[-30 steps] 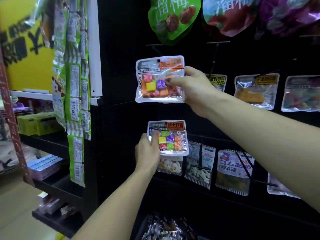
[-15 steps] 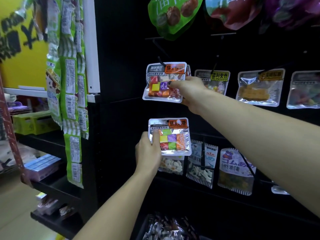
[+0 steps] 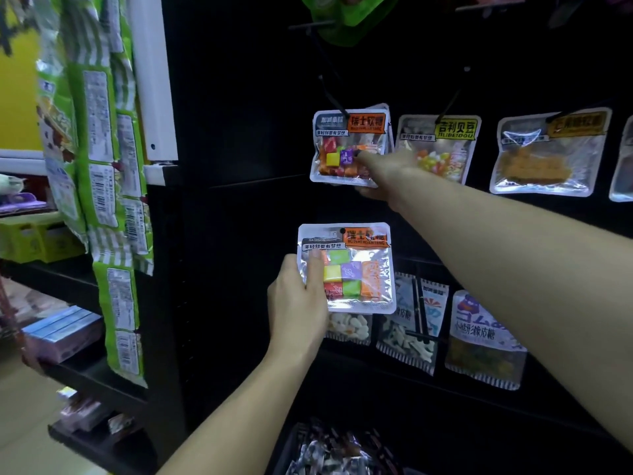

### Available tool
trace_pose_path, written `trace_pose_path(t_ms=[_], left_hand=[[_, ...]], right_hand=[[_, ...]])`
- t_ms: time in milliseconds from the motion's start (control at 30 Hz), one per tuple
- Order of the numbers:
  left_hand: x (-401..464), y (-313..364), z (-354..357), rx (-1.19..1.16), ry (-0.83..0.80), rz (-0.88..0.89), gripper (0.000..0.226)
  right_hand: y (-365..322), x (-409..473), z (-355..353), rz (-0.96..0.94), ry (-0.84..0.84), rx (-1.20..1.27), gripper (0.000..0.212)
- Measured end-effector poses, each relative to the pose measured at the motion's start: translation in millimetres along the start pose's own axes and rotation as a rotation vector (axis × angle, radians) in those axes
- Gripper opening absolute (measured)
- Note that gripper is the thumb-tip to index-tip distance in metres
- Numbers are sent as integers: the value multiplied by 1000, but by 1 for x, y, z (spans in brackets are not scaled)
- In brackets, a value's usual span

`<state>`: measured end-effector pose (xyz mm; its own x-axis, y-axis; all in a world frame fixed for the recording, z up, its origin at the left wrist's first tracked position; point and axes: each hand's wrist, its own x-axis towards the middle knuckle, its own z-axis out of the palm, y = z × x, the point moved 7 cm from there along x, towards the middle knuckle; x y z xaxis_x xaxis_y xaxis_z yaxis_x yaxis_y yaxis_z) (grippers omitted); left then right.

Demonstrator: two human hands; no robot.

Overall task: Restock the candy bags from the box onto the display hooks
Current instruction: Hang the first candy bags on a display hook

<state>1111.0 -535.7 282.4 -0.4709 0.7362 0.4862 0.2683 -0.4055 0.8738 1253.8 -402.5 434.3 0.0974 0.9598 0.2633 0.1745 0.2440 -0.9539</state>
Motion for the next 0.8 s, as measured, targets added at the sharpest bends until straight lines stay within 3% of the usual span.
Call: trace_pose_path(t_ms=[133, 300, 433, 600, 800], left_hand=[[1, 0, -2, 30, 25, 12, 36], [2, -1, -2, 37, 26, -18, 39], [2, 1, -4, 51, 40, -40, 40], [3, 2, -3, 14, 8, -91, 38], [16, 20, -10, -49, 3, -134, 43]], right_hand=[[23, -14, 4, 138, -140, -121, 60], [50, -38, -12, 159, -298, -221, 51], [72, -64, -27, 178, -510, -338, 78], [82, -88, -37, 154, -511, -244, 29], [51, -100, -33, 20, -455, -107, 3]])
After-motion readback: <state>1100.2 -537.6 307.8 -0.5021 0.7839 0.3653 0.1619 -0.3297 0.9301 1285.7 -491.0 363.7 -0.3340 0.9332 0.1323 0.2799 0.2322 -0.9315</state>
